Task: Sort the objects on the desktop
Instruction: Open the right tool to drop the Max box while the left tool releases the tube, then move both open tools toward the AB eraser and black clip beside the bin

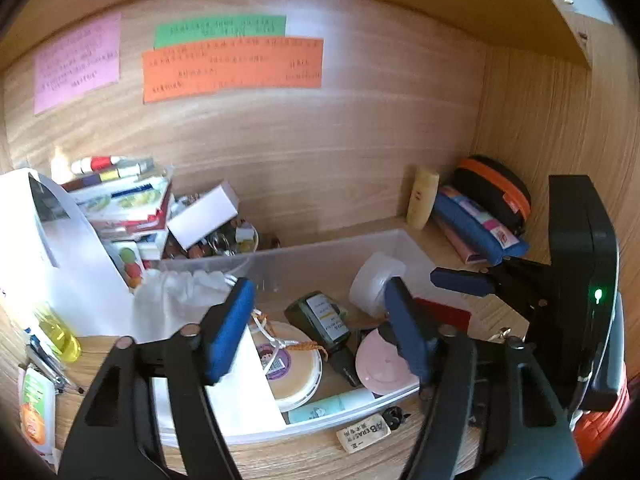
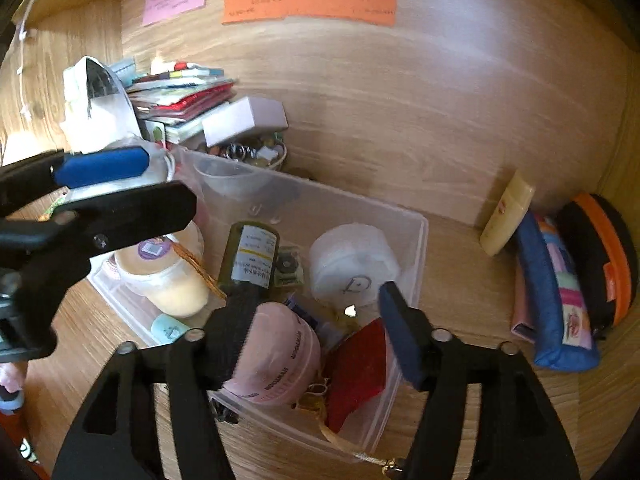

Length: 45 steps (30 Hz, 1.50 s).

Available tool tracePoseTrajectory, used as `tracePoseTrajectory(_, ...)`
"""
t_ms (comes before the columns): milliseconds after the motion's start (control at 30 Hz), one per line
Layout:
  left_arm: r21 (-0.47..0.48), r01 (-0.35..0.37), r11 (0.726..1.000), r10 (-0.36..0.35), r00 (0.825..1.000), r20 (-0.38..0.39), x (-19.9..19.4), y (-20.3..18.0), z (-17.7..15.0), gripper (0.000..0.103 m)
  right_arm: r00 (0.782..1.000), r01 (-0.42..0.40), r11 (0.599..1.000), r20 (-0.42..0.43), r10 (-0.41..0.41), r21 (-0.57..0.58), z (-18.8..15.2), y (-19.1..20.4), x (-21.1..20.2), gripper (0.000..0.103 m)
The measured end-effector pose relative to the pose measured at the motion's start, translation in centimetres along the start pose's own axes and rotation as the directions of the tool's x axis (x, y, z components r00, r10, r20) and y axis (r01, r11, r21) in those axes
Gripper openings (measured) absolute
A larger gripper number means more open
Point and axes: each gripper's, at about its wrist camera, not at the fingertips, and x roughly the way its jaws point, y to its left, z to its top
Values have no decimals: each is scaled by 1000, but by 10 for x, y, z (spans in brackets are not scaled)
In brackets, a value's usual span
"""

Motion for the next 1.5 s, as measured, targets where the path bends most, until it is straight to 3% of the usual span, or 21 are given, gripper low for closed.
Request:
tracePoseTrajectory(33, -1, -7, 1000, 7, 1000, 10, -2, 0, 0, 81, 1000, 6, 1000, 12, -6, -7, 0, 1, -3, 66)
tracePoseTrajectory(167, 3, -42, 999, 42, 999, 29, -10, -1, 1, 85, 998, 41, 999, 45, -39, -32, 1, 5, -10, 76)
tracePoseTrajectory(267, -28, -60, 998, 61, 997, 56, -21, 4, 5, 94, 999, 17, 999, 47, -16, -27, 3, 4, -14, 77)
tracePoseTrajectory(333, -53, -62, 997, 66, 995, 78, -31, 8, 7, 98, 999, 8, 1000, 37, -8, -18, 5, 4, -15, 83)
tracePoseTrajectory(533, -74, -124, 990, 131, 987, 98, -49, 12, 5, 101, 998, 22, 1000, 54, -22, 4, 6, 1, -31, 90)
tracePoseTrajectory(633, -81, -127, 989, 134, 987, 83, -52, 10, 2, 101, 995, 30, 1000, 92, -31, 5, 2, 1, -48, 97)
tracePoseTrajectory(767, -83, -117, 990, 122, 991, 60, -54, 3, -6, 101, 991, 57, 998, 125, -56, -5, -12, 3, -66, 97)
tracePoseTrajectory(967, -40, -95, 995, 94, 995, -23, -53, -5, -30, 101, 987, 96, 994, 133, -89, -48, -43, 11, -68, 97)
tracePoseTrajectory(1267, -56, -110, 992, 100, 983, -157, -49, 6, -78, 102, 997, -67, 997, 47, 69, -33, -65, 15, -55, 97)
tracePoseTrajectory(1367, -105, -97, 990, 76, 980, -185, -37, 12, -88, 100, 998, -65, 997, 5, 65, -47, -70, 21, -47, 97)
tracePoseTrajectory(1433, -111, -72, 991, 45, 972, -232, -23, 12, -92, 83, 999, -45, 998, -22, 44, -51, -73, 25, -42, 97)
tracePoseTrajectory(1500, -121, -37, 992, -1, 955, -296, -6, 11, -95, 74, 999, -43, 998, -32, 41, -50, -76, 26, -40, 97)
